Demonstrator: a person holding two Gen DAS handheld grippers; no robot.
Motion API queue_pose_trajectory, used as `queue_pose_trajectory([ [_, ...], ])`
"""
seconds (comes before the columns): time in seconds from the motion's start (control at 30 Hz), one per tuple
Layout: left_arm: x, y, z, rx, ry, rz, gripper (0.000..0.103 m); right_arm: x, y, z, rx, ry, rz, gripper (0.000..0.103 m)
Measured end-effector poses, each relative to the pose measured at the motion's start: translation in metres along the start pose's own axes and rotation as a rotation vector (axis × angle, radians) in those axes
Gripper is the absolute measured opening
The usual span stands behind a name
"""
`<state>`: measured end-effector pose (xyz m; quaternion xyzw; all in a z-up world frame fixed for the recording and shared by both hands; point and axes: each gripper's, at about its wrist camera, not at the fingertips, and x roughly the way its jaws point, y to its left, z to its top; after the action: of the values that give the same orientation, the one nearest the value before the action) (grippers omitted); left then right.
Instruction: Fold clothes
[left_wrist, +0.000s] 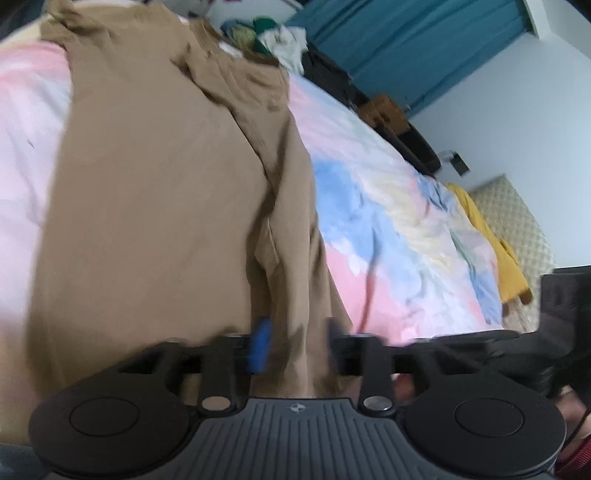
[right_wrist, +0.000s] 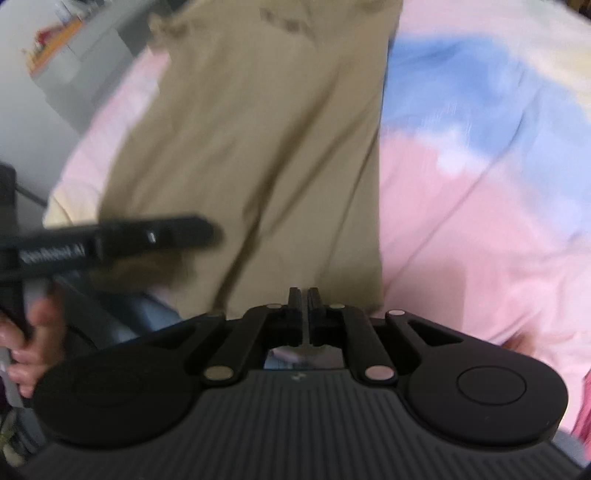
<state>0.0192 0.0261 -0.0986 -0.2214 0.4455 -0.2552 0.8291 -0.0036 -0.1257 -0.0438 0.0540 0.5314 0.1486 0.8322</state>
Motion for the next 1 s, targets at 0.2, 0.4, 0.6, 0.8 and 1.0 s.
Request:
queue_pose_trajectory([
  [0.2,-0.016,0.004,0.044,-0.042,-0.094,0.119,0.079,-0.003,-0.019,0.037,0.149,-0.242,0.065,0.008],
  [0.4,0.009,0.016,0.117,-0.121,-0.143,0.169,0.08,0.039,-0.041,0.062,0.282,-0.373,0.101,0.008],
  [0.6,0.086,0.022,0.181,-0.133,-0.121,0.191,0.071,0.04,-0.059,0.062,0.211,-0.47,0.013,0.008],
  [0.8,0.167,0.042,0.214,-0.162,-0.101,0.203,0.058,0.058,-0.059,0.07,0.149,-0.43,0.158,0.008],
  [1.0,0.197,0.044,0.228,-0.069,-0.15,0.259,0.007,0.064,-0.046,0.074,0.073,-0.402,0.175,0.008],
])
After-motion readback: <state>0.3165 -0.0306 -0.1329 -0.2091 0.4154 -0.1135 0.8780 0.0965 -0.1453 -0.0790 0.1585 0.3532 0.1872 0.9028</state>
